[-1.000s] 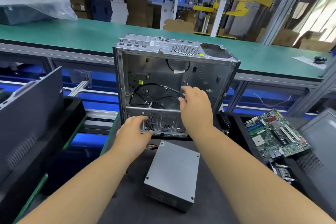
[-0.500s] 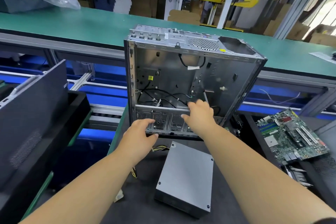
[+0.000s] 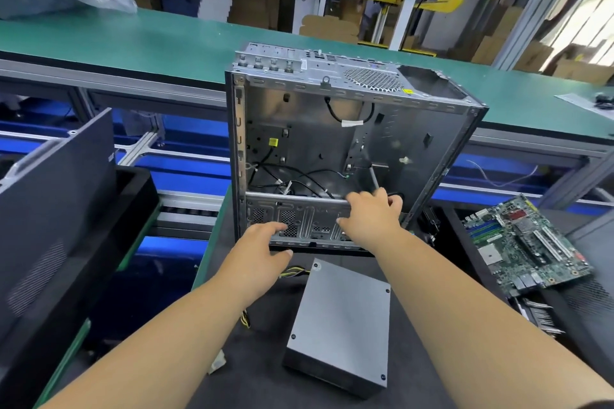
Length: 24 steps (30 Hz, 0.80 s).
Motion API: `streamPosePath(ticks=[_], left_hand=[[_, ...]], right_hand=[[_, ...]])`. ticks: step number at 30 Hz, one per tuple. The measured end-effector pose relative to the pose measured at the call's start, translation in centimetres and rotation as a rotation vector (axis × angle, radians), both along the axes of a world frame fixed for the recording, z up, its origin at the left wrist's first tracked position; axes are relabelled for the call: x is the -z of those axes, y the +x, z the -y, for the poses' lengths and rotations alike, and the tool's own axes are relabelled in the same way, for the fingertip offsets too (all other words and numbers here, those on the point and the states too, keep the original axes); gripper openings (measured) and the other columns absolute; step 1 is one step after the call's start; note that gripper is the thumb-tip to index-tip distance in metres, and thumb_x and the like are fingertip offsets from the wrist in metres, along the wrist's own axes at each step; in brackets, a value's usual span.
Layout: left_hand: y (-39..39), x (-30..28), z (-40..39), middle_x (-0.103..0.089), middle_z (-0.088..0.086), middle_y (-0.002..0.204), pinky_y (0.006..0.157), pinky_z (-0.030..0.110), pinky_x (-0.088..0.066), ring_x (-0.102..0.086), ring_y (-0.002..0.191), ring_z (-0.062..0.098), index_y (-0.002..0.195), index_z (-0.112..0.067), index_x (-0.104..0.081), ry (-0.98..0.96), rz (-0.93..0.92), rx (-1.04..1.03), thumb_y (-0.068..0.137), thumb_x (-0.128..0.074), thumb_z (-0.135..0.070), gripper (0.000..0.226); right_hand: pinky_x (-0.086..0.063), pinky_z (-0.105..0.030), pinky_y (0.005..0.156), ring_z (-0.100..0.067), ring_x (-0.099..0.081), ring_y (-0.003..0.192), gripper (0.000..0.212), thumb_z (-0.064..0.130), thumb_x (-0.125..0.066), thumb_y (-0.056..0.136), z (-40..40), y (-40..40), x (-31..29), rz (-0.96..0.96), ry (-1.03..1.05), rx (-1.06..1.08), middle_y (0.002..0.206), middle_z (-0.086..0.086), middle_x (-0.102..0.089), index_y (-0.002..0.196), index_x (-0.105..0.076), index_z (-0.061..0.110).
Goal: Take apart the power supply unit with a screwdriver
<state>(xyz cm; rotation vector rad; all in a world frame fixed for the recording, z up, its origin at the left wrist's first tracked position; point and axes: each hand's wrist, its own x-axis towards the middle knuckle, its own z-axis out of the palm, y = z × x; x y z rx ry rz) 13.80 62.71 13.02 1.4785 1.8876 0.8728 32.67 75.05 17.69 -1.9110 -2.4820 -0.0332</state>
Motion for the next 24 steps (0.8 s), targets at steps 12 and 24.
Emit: streamPosePath(ticks=[12, 24], left_hand=[[0.3, 0.3, 0.5, -0.042, -0.017, 0.134, 0.072, 0.019, -0.04, -0.049, 0.084, -0.011, 0.134, -0.042, -0.049, 0.019, 0.045, 0.047, 0.091, -0.06, -0.036, 0.045], [4.3, 0.6, 1.7, -0.045, -0.013, 0.13, 0.082, 0.013, -0.037, -0.049, 0.092, -0.014, 0.135, -0.037, -0.05, 0.052, 0.042, 0.089, 0.091, -0.063, -0.032, 0.046]], right_hand=[[-0.014, -0.043, 0.107, -0.021, -0.029, 0.132, 0.05, 0.043, -0.059, 0.091, 2.7, 1.1, -0.2, -0.191, 0.14, 0.032, 0.139, 0.009, -0.047, 0.138, -0.048, 0.03], [-0.014, -0.039, 0.104, -0.019, -0.028, 0.133, 0.053, 0.036, -0.06, 0.091, 5.4, 5.3, 0.6, -0.276, 0.165, 0.029, 0.14, 0.009, -0.044, 0.141, -0.044, 0.031]])
